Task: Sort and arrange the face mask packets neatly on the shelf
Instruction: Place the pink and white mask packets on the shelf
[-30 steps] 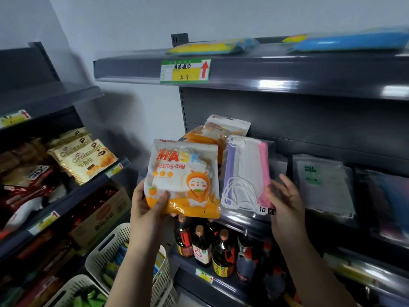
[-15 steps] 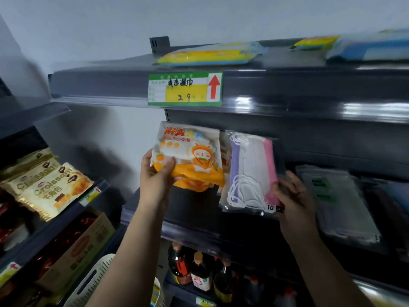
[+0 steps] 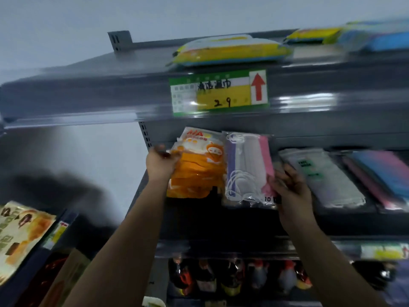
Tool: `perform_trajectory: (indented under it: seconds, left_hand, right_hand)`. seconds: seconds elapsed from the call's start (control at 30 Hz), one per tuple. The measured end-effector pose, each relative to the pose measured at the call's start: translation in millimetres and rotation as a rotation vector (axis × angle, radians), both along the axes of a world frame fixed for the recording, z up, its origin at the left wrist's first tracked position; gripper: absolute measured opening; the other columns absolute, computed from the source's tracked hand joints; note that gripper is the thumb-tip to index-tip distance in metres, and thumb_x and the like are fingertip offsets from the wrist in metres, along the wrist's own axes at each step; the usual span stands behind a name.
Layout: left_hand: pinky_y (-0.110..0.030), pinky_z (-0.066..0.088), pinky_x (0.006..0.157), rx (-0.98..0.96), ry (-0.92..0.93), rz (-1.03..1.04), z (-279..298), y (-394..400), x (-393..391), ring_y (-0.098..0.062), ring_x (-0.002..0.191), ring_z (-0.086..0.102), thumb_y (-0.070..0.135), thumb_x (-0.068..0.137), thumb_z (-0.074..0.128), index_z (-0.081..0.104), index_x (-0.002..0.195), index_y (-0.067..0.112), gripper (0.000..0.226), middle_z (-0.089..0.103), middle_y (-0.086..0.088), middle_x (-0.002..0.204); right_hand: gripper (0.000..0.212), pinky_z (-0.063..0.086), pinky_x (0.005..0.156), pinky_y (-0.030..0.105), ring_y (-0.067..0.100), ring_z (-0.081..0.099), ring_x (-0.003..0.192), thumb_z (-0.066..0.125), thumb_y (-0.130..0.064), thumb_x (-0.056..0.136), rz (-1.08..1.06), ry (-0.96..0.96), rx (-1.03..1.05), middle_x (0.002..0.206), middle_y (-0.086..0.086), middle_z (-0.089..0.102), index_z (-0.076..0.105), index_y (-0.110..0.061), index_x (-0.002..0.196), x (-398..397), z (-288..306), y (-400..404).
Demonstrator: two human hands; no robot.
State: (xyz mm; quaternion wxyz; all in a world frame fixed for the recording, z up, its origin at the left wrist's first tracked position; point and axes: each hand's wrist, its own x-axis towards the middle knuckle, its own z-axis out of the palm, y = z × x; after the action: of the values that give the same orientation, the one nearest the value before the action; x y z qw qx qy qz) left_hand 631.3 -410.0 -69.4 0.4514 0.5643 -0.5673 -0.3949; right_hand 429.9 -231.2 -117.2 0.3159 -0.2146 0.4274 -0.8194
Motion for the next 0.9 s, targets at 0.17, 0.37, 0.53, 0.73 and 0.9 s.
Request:
perform_trajectory:
  seconds: [0.17, 0.37, 0.53, 0.73, 0.9]
  left_hand:
    - [-0.036, 0.041, 0.086, -0.291, -0.350, -0.093, -1, 10, -1, -0.033, 0.107, 0.052, 0.026, 0.078, 0.064, 0.055, 0.118, 0.006, 0.046, 0.056, -0.016, 0.114]
    - [-0.046, 0.013, 0.113, -0.657, -1.198, -0.654, 11, 25, -24, -0.020, 0.144, 0.015, 0.051, 0.095, 0.034, 0.031, 0.144, 0.032, 0.053, 0.022, 0.007, 0.156]
    - [-0.051, 0.014, 0.115, -0.524, -1.338, -0.686, 5, 15, -26, -0.023, 0.145, 0.011, 0.059, 0.092, 0.033, 0.018, 0.148, 0.028, 0.066, 0.013, 0.003, 0.158]
    - [-0.047, 0.027, 0.112, -0.510, -1.266, -0.583, -8, 15, -11, -0.025, 0.143, 0.018, 0.050, 0.094, 0.039, 0.017, 0.148, 0.026, 0.063, 0.017, 0.000, 0.156]
    - [-0.043, 0.035, 0.106, -0.443, -1.236, -0.516, -14, 13, -1, -0.024, 0.144, 0.015, 0.047, 0.096, 0.036, 0.013, 0.150, 0.026, 0.061, 0.014, 0.002, 0.158]
  right_hand:
    - [0.093, 0.053, 0.057, 0.019, 0.004, 0.063, 0.066, 0.091, -0.042, 0.035, -0.105, 0.054, 0.059, 0.079, -0.002, 0.070, 0.053, -0.014, 0.115, 14, 2, 11]
    - [0.060, 0.052, 0.053, 0.018, 0.005, 0.063, 0.059, 0.067, -0.003, 0.077, -0.207, 0.041, 0.095, 0.082, -0.002, 0.068, 0.043, -0.004, 0.132, 17, -4, 29]
    - [0.096, 0.052, 0.057, 0.022, 0.012, 0.063, 0.063, 0.091, -0.048, 0.029, -0.245, 0.050, 0.104, 0.089, 0.004, 0.065, 0.053, -0.020, 0.113, 17, -1, 39]
    - [0.051, 0.052, 0.054, 0.022, 0.011, 0.063, 0.067, 0.063, 0.005, 0.079, -0.163, 0.073, 0.137, 0.085, 0.001, 0.062, 0.046, -0.011, 0.124, 11, 1, 35]
    - [0.052, 0.052, 0.051, 0.017, 0.001, 0.063, 0.055, 0.057, 0.008, 0.083, -0.138, 0.077, 0.157, 0.078, -0.003, 0.063, 0.043, -0.007, 0.131, -4, 3, 21]
